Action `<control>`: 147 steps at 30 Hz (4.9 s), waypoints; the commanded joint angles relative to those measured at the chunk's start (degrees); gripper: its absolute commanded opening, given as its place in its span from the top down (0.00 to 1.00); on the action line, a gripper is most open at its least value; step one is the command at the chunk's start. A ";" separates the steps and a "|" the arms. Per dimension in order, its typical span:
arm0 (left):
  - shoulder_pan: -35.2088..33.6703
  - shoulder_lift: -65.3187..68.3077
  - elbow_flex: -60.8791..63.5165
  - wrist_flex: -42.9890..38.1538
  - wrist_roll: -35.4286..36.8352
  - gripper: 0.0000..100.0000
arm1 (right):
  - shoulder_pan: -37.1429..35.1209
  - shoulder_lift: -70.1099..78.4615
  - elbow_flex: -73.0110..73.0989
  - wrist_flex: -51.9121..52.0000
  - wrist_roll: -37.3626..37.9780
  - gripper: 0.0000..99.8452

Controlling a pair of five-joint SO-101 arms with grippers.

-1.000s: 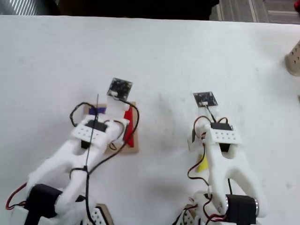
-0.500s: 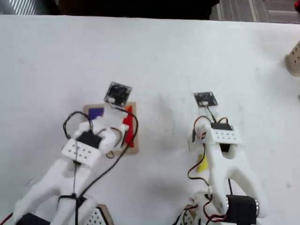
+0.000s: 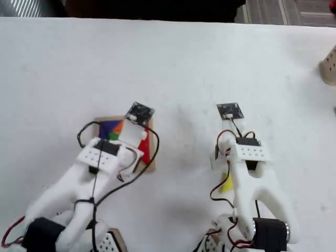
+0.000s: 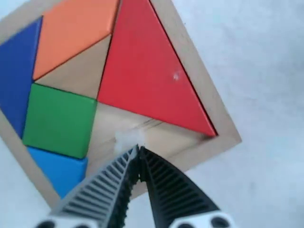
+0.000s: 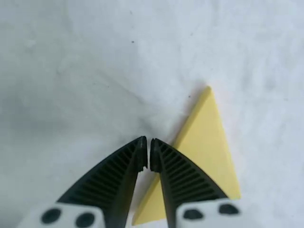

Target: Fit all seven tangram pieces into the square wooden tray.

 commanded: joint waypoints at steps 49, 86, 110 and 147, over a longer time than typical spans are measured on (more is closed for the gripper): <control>-18.77 -11.12 3.52 -18.55 1.32 0.97 | 16.57 -1.98 -22.24 27.21 12.48 0.81; -18.77 -11.12 3.78 -16.88 1.32 0.88 | 1.45 -1.54 -0.70 5.05 -3.08 0.67; -18.68 -11.12 3.78 -16.88 1.14 0.88 | 10.51 9.19 -19.43 23.08 2.37 0.65; -18.68 -11.12 3.78 -16.88 1.14 0.88 | 7.69 24.66 -18.81 20.97 6.33 0.72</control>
